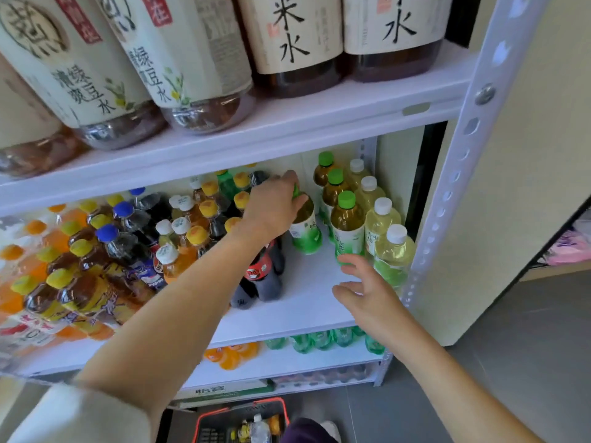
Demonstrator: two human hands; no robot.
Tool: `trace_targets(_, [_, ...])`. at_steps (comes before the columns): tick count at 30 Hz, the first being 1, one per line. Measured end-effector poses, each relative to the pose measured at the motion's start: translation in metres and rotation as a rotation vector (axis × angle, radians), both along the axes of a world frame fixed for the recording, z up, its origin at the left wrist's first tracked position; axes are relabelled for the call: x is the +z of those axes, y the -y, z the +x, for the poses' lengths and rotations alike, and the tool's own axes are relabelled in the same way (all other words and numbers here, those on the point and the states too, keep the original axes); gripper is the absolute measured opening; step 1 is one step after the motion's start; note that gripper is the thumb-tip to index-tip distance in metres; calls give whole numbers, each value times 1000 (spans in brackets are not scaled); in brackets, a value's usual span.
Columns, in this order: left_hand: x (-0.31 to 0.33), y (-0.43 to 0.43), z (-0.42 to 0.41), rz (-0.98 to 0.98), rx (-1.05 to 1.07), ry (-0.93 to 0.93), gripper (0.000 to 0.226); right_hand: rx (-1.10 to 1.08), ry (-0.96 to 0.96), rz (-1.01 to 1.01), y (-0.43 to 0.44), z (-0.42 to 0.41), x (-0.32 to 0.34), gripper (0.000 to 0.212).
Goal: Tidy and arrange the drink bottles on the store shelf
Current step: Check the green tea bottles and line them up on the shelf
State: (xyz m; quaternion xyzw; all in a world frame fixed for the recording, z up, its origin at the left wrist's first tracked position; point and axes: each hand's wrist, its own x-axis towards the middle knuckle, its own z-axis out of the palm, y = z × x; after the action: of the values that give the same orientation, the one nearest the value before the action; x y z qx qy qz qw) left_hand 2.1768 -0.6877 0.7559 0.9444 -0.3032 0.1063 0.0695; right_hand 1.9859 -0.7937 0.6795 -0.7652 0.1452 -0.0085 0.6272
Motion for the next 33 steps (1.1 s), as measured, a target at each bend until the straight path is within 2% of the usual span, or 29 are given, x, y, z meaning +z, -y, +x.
trace_targets(6, [-23,37,62,209,58,-41,29,-149,164,-284,2,29,7,50])
trace_targets(10, [-23,46,87,203,108,-49,23,-241,270,-479,1,48,15,57])
trace_targets(15, [-27,42,99,189,172,-4,14,-247,224,-675,2,77,17,66])
trace_targets(19, [-28,45,95,77,182,-42,13,-252,142,-742,7,101,18,71])
trace_targets(21, [-27,45,96,7,177,-55,12,-271,102,-775,11,109,18,68])
trace_targets(24, [-24,41,98,-48,201,-76,32,-307,59,-844,18,113,19,54])
trace_targets(25, [-23,39,98,-48,196,-77,33,-315,58,-858,19,112,19,46])
trace_targets(27, [-21,40,96,-7,175,-42,20,-303,53,-877,18,110,20,36])
trace_targets(33, [-16,45,83,-11,241,-91,14,-254,129,-833,12,83,31,27])
